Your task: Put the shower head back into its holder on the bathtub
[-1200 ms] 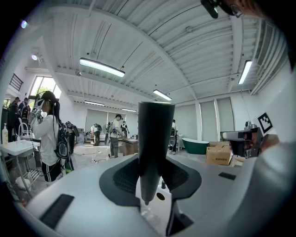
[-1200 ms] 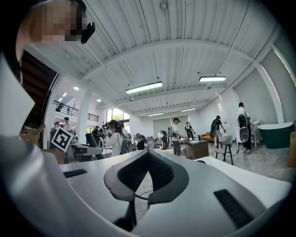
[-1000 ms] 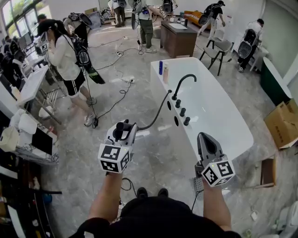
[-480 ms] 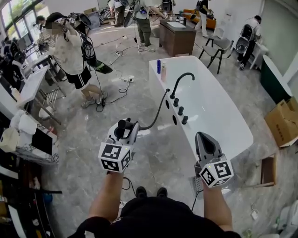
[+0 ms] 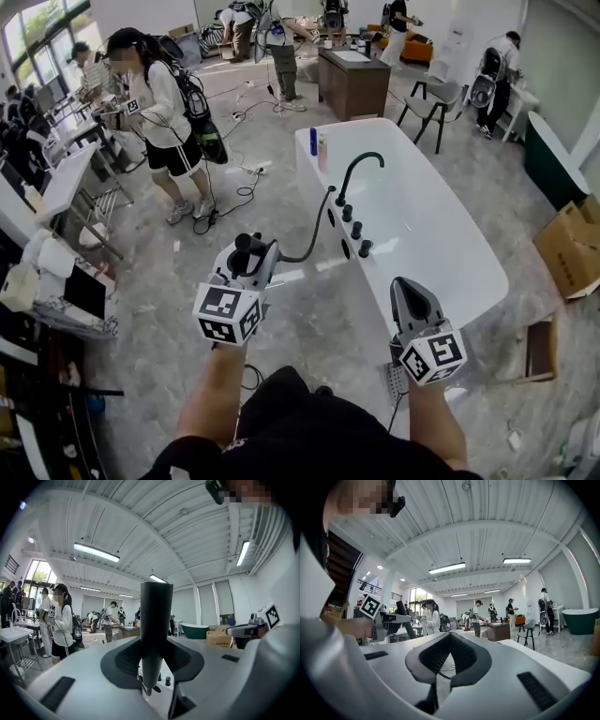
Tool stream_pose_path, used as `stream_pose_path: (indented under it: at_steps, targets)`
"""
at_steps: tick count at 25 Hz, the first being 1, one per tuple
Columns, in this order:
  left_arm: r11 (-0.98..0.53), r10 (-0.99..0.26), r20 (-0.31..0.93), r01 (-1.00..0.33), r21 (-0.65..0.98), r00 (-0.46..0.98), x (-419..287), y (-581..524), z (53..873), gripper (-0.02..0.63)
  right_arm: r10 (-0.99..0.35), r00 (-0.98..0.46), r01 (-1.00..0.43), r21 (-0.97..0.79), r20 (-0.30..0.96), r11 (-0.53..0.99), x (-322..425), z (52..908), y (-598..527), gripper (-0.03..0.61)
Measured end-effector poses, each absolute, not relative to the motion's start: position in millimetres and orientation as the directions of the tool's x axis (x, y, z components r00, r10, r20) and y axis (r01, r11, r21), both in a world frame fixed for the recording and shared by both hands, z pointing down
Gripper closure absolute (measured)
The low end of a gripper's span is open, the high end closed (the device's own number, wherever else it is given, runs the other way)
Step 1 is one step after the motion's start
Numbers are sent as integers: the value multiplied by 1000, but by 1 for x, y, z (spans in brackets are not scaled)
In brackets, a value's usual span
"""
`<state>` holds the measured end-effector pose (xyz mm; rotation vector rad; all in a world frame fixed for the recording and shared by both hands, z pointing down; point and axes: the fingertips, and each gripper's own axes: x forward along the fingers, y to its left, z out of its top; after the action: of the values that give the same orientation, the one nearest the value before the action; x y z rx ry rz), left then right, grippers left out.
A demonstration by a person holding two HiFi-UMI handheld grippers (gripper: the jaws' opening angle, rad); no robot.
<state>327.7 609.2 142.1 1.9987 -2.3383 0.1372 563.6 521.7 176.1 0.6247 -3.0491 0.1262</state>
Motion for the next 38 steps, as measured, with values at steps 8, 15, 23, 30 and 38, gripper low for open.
stream_pose_path:
  at_steps: [8, 15, 23, 30, 38]
  targets:
    - [140, -985, 104, -990, -3, -139, 276, 552, 157, 474, -419, -903, -427, -85, 94, 900, 523, 195, 465, 565]
    - [104, -991, 86, -995, -4, -104, 175, 470, 161, 474, -444, -884, -458, -86, 145, 885, 419, 206, 388, 565]
    - [42, -997, 63, -999, 1, -42, 54, 386, 144, 474, -430, -885, -453, -120, 179, 883, 281, 216, 330, 565]
    - [-63, -997, -40, -996, -66, 66, 32, 322, 81, 474, -448, -874, -473, -124, 185, 872, 231, 213, 293, 565]
    - [-122, -992, -12, -992, -12, 122, 27, 276, 95, 474, -417, -880, -453, -141, 227, 880, 206, 231, 272, 565]
